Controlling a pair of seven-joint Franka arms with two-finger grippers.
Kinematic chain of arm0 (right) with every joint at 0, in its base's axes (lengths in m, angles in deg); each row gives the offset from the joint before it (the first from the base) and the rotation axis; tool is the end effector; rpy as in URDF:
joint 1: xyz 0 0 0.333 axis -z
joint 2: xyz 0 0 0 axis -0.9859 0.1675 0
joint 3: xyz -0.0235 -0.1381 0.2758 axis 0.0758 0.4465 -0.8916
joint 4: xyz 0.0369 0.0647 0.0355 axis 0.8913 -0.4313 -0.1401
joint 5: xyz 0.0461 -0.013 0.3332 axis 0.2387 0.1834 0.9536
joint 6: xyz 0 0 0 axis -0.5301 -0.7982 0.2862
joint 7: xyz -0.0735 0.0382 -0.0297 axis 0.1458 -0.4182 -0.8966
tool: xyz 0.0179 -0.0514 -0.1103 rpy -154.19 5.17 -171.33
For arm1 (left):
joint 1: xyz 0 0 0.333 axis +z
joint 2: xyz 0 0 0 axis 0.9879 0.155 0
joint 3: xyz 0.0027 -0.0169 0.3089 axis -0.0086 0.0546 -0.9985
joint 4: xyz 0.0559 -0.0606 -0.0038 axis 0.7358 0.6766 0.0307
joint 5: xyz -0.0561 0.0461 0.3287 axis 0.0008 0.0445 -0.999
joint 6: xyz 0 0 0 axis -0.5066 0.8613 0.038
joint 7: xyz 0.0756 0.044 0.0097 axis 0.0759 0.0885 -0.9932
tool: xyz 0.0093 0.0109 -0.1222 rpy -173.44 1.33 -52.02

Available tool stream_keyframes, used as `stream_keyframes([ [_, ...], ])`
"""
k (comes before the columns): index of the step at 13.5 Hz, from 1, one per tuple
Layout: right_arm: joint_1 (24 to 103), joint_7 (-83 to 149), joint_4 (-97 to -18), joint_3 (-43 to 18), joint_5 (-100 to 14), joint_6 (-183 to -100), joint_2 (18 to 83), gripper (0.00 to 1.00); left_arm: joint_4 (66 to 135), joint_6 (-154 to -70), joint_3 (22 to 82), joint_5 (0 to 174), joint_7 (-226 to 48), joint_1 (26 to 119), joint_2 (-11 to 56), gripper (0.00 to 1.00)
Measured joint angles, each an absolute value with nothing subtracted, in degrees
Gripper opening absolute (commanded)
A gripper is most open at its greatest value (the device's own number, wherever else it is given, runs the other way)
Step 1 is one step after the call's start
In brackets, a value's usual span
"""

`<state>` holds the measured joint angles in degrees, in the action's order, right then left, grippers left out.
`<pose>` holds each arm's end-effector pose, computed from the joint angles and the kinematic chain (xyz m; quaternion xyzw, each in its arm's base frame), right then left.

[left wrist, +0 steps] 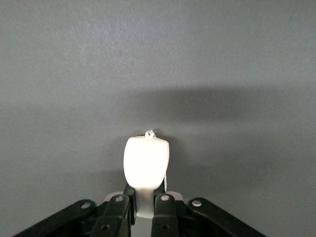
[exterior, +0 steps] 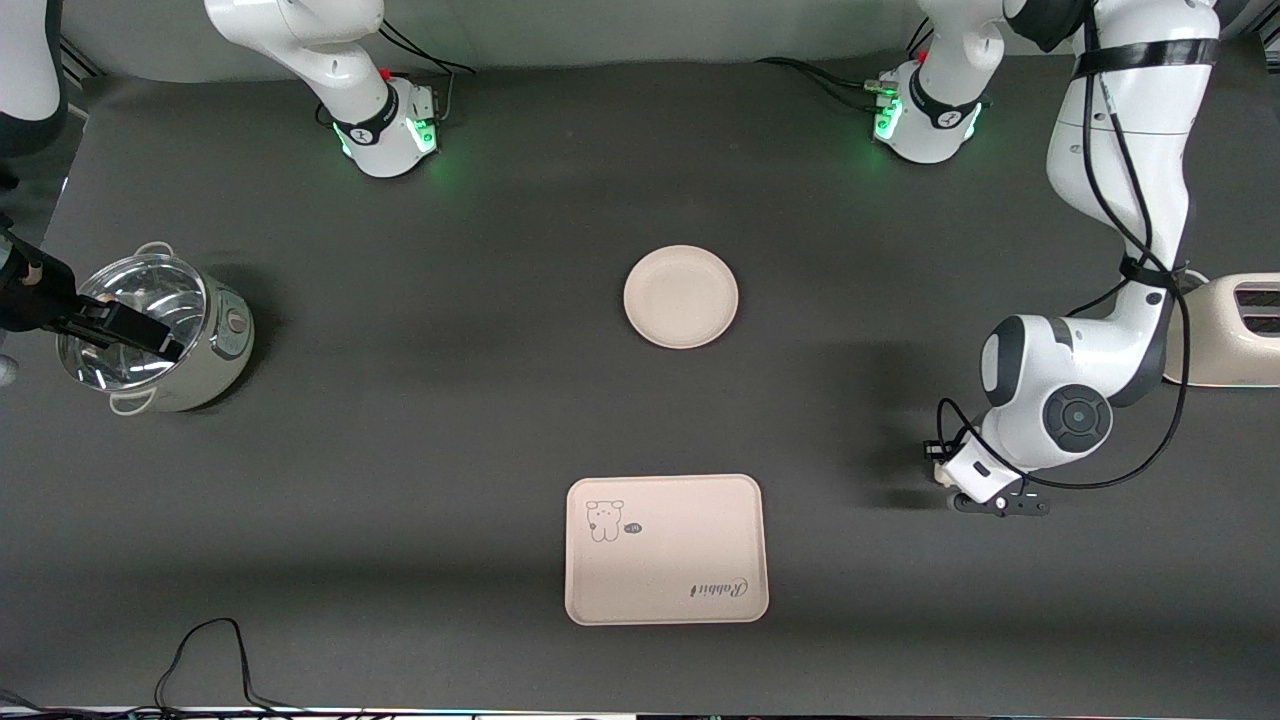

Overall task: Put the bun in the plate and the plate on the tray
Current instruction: 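Lower the left gripper over the white bun and close on it, then lift the white bun with the left gripper toward the white plate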

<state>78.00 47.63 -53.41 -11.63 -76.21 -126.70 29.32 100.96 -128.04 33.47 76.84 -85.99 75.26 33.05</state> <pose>0.5236 -0.0284 0.5622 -0.9913 0.1241 -0.0269 0.0343 0.6120 -0.0594 0.2264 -0.9993 0.0240 0.0285 0.0096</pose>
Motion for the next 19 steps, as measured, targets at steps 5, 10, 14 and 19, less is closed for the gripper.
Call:
stream_keyframes([
  [5, 78.02, 47.35, -54.26, -11.51, -76.25, -127.29, 30.15, 1.00, 96.80, -112.48, 33.37, 76.83, -85.74, 75.30, 25.23, 0.18],
  [10, 78.19, 47.33, -55.83, -11.35, -76.25, -127.18, 30.01, 1.00, 90.44, -93.45, 33.22, 76.43, -85.56, 75.42, 15.15, 0.19],
  [14, 78.17, 44.92, -57.29, -11.33, -76.26, -127.19, 29.11, 1.00, 90.00, -88.66, 33.96, 76.47, -87.36, 73.80, 11.68, 0.21],
  [19, 78.38, 44.56, -61.24, -11.12, -76.35, -127.34, 25.21, 1.00, 90.30, -88.80, 36.76, 76.71, -106.62, 63.39, 12.43, 0.21],
])
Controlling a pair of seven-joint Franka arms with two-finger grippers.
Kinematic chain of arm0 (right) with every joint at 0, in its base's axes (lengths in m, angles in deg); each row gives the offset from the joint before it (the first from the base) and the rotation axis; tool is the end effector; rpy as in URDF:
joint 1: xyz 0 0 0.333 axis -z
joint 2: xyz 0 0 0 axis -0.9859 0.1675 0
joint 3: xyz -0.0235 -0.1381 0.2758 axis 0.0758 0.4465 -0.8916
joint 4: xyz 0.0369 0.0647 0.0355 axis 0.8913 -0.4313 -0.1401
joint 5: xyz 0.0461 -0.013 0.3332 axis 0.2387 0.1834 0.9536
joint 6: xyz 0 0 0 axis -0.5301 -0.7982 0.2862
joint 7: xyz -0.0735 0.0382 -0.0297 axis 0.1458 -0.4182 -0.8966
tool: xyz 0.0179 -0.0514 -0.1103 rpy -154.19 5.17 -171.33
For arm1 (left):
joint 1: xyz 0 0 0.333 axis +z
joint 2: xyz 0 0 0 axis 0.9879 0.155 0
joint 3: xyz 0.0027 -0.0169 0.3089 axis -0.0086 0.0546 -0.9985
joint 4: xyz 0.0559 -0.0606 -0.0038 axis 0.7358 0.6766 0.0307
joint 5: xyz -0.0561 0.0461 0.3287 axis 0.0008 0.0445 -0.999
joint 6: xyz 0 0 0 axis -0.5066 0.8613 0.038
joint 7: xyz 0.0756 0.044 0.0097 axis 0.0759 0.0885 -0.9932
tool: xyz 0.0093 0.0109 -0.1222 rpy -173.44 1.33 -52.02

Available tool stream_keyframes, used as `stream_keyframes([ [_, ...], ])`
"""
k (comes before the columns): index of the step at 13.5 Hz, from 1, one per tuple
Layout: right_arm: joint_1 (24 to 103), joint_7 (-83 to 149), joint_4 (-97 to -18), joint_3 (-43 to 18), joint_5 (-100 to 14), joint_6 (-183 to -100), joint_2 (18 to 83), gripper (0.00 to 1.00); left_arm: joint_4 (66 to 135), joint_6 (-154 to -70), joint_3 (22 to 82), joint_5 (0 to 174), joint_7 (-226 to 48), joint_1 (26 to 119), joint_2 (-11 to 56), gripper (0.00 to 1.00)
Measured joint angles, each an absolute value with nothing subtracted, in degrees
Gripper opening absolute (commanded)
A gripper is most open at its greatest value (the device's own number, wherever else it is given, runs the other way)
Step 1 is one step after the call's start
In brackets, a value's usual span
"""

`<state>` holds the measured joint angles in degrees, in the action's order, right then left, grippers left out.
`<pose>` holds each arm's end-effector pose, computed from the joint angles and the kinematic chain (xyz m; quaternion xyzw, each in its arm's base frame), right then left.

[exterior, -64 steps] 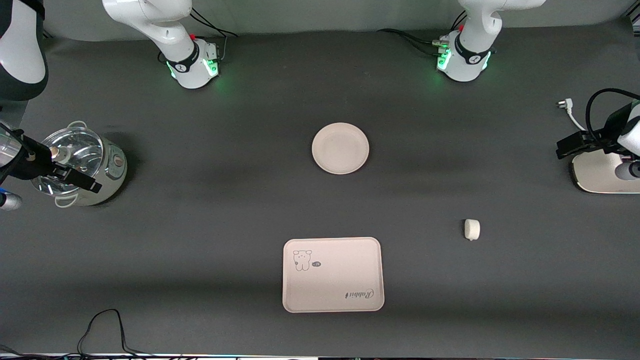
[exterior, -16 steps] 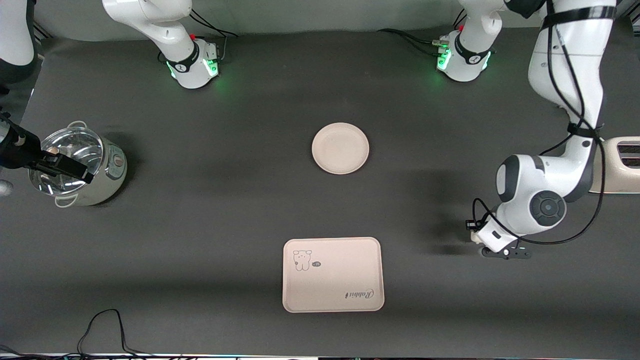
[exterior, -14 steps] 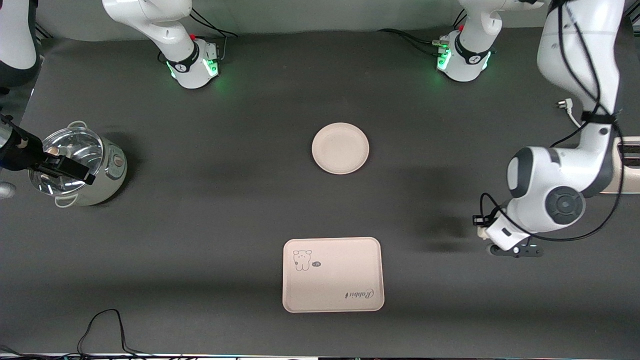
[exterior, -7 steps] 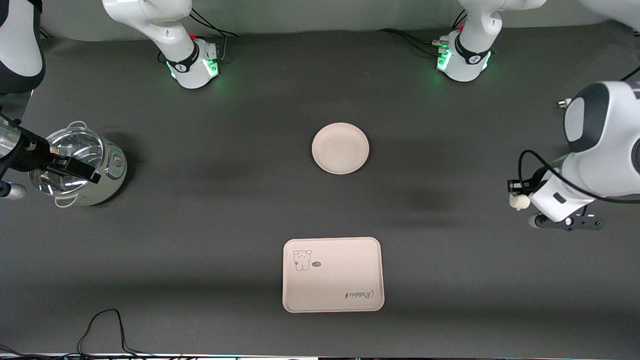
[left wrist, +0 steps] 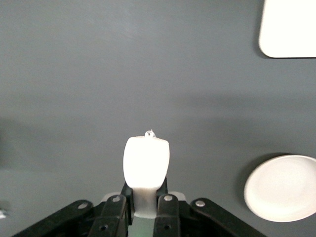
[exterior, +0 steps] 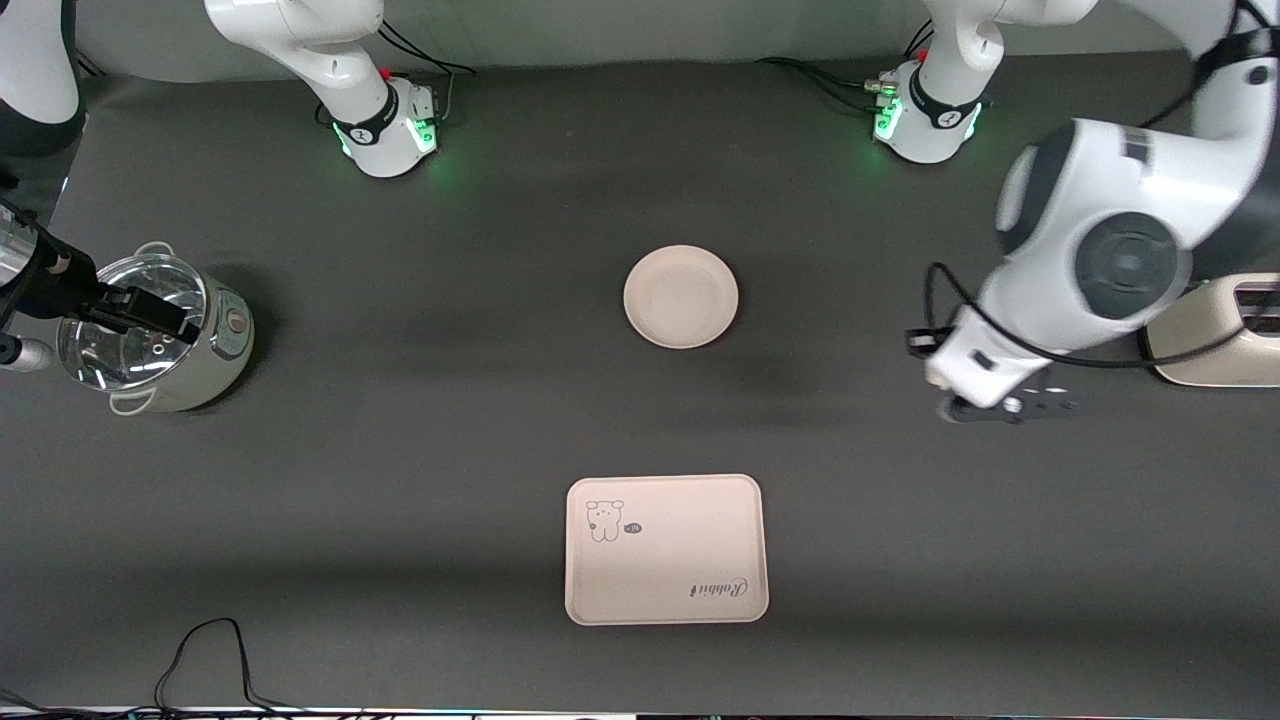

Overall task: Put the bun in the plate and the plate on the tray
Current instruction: 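Lift the white bun with the left gripper toward the white plate, then lower the bun onto the white plate and open the left gripper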

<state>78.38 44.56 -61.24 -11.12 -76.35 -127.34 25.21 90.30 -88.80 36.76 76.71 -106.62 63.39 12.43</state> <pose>0.4965 -0.0364 0.5413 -0.9937 0.1064 -0.0009 0.0357 0.5269 -0.1938 0.4656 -0.9947 -0.0286 0.0900 0.0397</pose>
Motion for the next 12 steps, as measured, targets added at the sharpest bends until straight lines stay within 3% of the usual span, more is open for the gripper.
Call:
stream_keyframes([
  [3, 78.13, 44.56, -63.52, -11.53, -76.35, -129.54, 25.08, 1.00, 91.15, -90.20, 42.78, 76.84, -119.15, 60.78, 13.20, 0.20],
  [7, 78.04, 44.56, -65.49, -11.89, -76.35, -130.53, 25.06, 1.00, 97.10, -100.88, 53.61, 76.84, -133.37, 59.95, 15.73, 0.20],
  [12, 78.02, 44.56, -68.65, -12.46, -76.35, -133.96, 25.06, 1.00, 107.03, -115.75, 56.28, 76.84, -139.34, 55.65, 18.94, 0.22],
])
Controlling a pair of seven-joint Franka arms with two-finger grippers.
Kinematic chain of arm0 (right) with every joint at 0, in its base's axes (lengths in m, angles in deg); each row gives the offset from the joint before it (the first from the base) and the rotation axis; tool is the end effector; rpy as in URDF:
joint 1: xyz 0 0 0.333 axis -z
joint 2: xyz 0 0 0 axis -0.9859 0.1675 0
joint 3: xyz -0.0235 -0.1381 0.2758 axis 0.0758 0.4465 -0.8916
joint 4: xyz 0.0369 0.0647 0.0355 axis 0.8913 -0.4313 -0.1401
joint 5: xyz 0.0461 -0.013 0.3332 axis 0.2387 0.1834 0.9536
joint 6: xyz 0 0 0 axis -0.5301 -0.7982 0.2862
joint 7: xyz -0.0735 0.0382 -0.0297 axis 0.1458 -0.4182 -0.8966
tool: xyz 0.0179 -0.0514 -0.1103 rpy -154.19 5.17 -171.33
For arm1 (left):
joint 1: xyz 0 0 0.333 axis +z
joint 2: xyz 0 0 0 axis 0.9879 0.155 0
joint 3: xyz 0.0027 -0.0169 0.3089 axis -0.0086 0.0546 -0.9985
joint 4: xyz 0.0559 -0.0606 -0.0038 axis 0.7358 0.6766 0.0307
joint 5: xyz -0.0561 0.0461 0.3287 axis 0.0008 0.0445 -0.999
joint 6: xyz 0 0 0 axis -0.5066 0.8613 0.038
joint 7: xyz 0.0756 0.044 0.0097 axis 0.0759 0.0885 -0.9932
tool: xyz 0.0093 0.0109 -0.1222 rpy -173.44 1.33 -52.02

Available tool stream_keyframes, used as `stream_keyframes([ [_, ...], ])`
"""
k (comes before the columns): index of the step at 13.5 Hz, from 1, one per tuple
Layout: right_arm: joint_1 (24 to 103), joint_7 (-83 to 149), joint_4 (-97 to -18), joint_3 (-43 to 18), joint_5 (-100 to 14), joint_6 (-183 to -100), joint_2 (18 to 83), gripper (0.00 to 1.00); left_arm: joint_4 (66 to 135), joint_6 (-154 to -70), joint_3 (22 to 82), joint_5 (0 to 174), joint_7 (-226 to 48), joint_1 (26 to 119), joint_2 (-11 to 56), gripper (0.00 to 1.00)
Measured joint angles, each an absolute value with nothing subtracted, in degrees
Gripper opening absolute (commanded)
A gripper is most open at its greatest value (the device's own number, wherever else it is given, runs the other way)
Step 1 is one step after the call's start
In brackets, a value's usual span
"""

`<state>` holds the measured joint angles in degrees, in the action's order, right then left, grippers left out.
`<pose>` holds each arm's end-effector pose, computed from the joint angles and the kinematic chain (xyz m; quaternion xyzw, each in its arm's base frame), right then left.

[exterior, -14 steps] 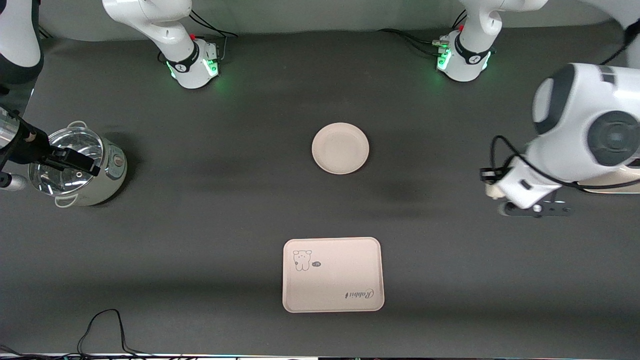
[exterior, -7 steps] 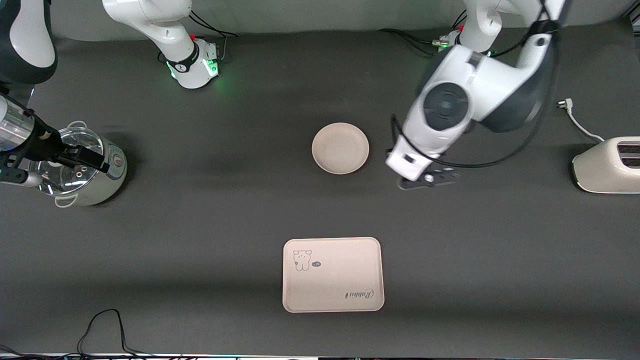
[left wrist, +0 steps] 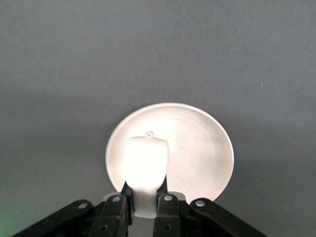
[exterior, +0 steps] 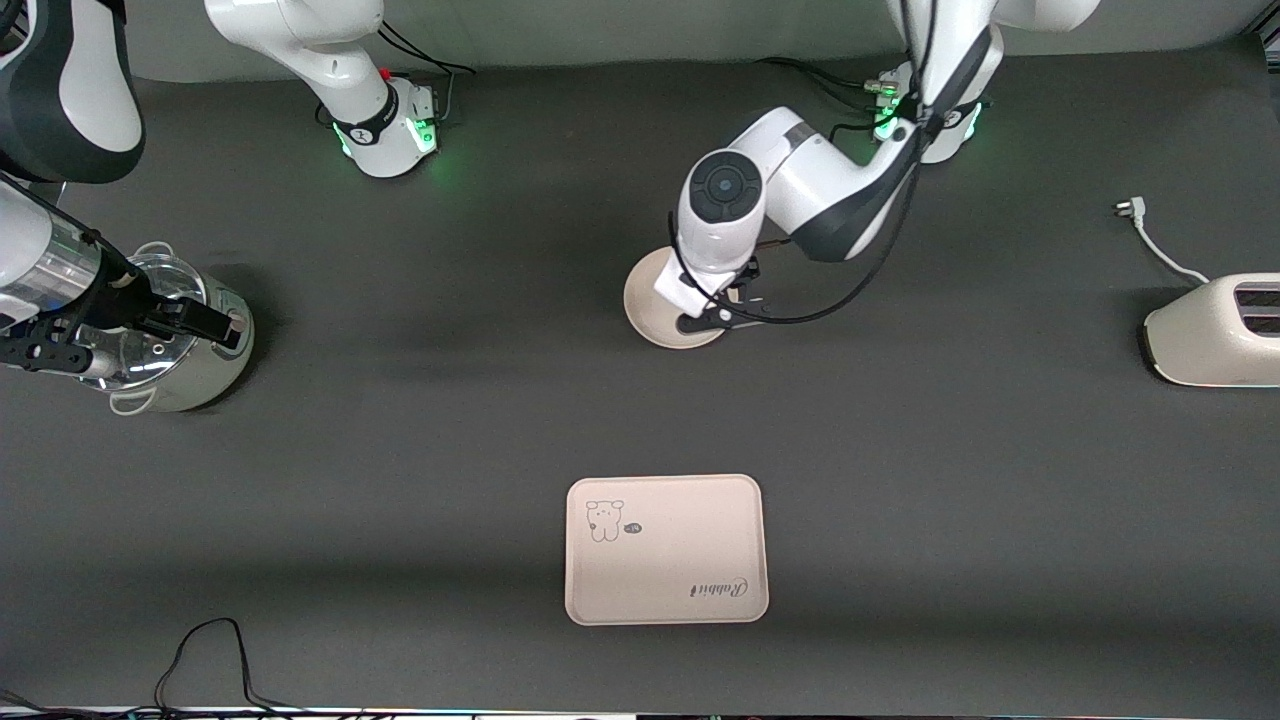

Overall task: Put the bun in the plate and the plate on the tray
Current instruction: 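Lower the bun onto the white plate and open the left gripper, then raise the left gripper off the plate while the right gripper reaches forward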

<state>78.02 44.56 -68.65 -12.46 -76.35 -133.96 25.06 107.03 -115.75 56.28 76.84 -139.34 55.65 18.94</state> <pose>0.4949 -0.0222 0.4979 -0.9948 0.0957 0.0051 0.0343 0.3940 -0.4136 0.3324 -0.9931 -0.0820 0.0836 0.0006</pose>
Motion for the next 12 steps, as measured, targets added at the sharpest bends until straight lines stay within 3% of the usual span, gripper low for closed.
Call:
stream_keyframes([
  [8, 77.76, 44.56, -70.37, -12.58, -76.35, -135.83, 25.04, 1.00, 112.46, -127.15, 56.32, 75.61, -140.35, 50.67, 25.47, 0.25],
  [10, 77.75, 44.56, -70.54, -12.60, -76.35, -136.30, 25.04, 1.00, 112.95, -127.95, 56.25, 74.66, -140.35, 50.67, 26.59, 0.42],
  [11, 77.75, 44.56, -70.59, -12.60, -76.35, -136.42, 25.04, 1.00, 112.95, -128.26, 56.25, 74.47, -140.35, 50.67, 26.95, 0.59],
  [12, 77.75, 44.56, -70.64, -12.60, -76.35, -136.44, 25.04, 1.00, 112.95, -128.64, 56.24, 74.35, -140.35, 50.67, 27.13, 0.64],
])
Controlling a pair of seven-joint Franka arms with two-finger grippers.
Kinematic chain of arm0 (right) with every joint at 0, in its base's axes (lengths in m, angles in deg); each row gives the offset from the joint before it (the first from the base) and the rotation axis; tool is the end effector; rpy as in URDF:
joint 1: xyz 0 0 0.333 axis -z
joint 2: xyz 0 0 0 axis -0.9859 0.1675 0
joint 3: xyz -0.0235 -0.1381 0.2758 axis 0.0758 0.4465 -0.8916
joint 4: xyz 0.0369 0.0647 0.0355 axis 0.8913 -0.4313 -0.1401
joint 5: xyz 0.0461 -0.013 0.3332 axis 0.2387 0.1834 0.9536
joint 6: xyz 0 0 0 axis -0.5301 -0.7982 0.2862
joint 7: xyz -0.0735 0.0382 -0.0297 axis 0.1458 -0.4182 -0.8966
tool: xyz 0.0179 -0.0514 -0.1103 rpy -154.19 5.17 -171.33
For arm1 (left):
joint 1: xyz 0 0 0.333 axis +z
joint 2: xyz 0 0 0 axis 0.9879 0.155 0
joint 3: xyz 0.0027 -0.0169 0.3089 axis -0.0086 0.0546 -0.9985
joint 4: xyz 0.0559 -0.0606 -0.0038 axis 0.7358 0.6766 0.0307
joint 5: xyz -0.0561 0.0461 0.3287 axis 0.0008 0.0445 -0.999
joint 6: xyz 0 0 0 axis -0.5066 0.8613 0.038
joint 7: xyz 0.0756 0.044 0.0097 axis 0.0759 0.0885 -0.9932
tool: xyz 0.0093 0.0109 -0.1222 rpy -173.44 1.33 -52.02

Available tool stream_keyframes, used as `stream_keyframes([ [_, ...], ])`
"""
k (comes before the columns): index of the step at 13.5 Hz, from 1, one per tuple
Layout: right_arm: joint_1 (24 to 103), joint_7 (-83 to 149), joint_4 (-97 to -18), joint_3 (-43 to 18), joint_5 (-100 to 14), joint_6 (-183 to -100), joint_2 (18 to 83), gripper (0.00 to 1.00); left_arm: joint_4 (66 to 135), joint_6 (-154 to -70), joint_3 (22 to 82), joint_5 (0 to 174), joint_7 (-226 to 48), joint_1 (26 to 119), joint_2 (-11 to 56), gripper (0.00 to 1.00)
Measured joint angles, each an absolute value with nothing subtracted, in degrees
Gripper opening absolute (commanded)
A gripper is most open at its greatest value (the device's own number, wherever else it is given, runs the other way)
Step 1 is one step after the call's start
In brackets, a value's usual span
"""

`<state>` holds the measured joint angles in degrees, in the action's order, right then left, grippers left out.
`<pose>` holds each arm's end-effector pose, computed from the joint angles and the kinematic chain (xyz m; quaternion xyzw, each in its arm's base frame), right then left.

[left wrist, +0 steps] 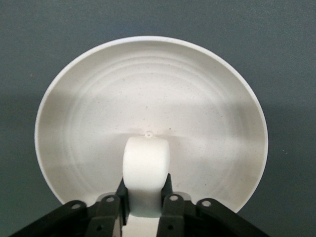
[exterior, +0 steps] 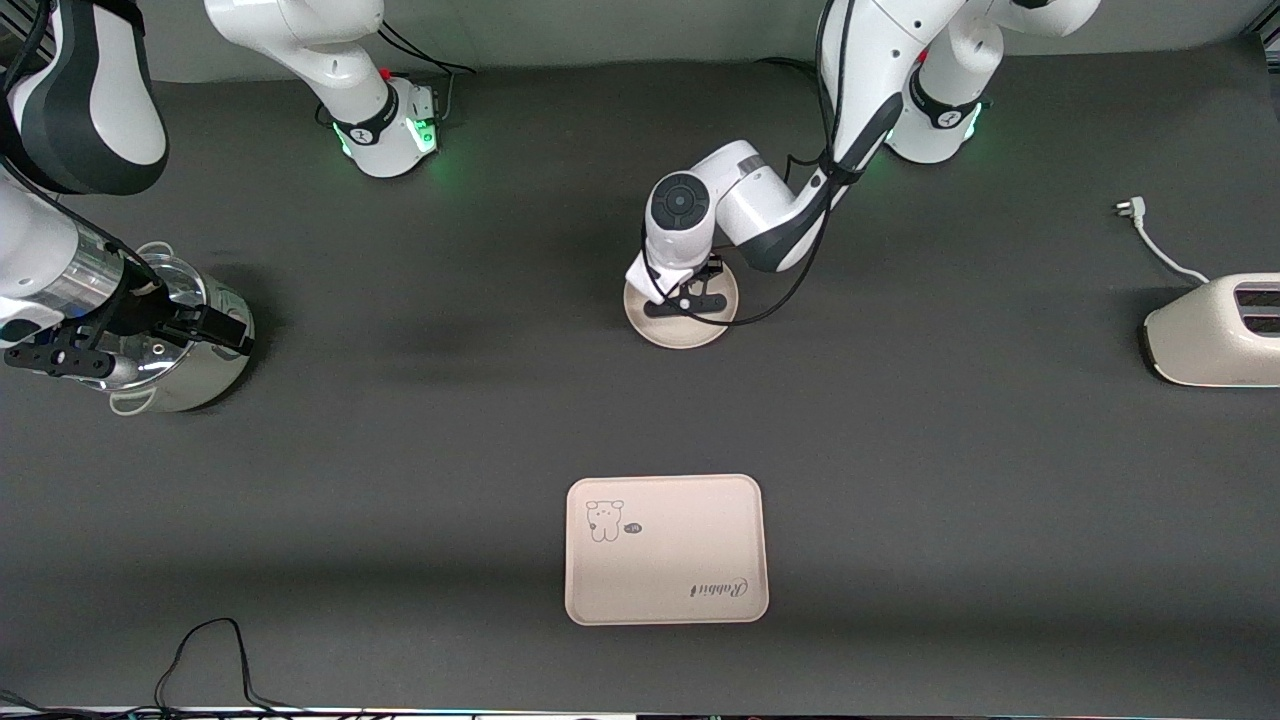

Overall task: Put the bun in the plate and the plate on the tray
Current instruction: 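Raise the left gripper off the plate while the right gripper reaches forward, then move the right gripper to the plate rim while the left gripper withdraws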

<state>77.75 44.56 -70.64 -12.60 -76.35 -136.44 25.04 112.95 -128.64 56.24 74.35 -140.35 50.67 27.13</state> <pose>0.4950 -0.0190 0.4872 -0.9951 0.0934 0.0008 0.0339 0.3479 -0.4435 0.2355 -0.9946 -0.0399 0.0956 0.0016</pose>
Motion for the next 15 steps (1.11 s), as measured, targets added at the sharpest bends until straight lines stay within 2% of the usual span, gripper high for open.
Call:
stream_keyframes([
  [1, 77.75, 44.55, -70.72, -12.60, -76.35, -136.44, 25.04, 1.00, 112.95, -129.01, 56.24, 74.29, -140.35, 50.67, 27.15, 0.71],
  [3, 77.63, 44.54, -71.10, -12.63, -76.35, -136.46, 25.04, 1.00, 112.95, -129.45, 56.24, 74.24, -140.35, 50.67, 27.16, 0.79],
  [6, 77.40, 44.53, -71.46, -12.78, -76.35, -136.46, 25.04, 1.00, 112.69, -129.39, 56.01, 74.19, -140.36, 50.88, 26.96, 0.86],
  [7, 77.24, 44.47, -71.63, -12.94, -76.35, -136.47, 25.04, 1.00, 112.39, -128.85, 55.83, 74.17, -140.40, 51.26, 26.47, 0.94],
  [10, 76.24, 44.82, -72.10, -15.58, -76.29, -137.78, 25.28, 1.00, 108.78, -121.35, 54.88, 74.11, -140.18, 55.45, 21.99, 1.00],
  [15, 76.02, 49.65, -72.70, -22.44, -76.24, -141.39, 28.12, 1.00, 101.36, -104.01, 54.22, 76.31, -121.79, 71.70, 11.65, 1.00],
])
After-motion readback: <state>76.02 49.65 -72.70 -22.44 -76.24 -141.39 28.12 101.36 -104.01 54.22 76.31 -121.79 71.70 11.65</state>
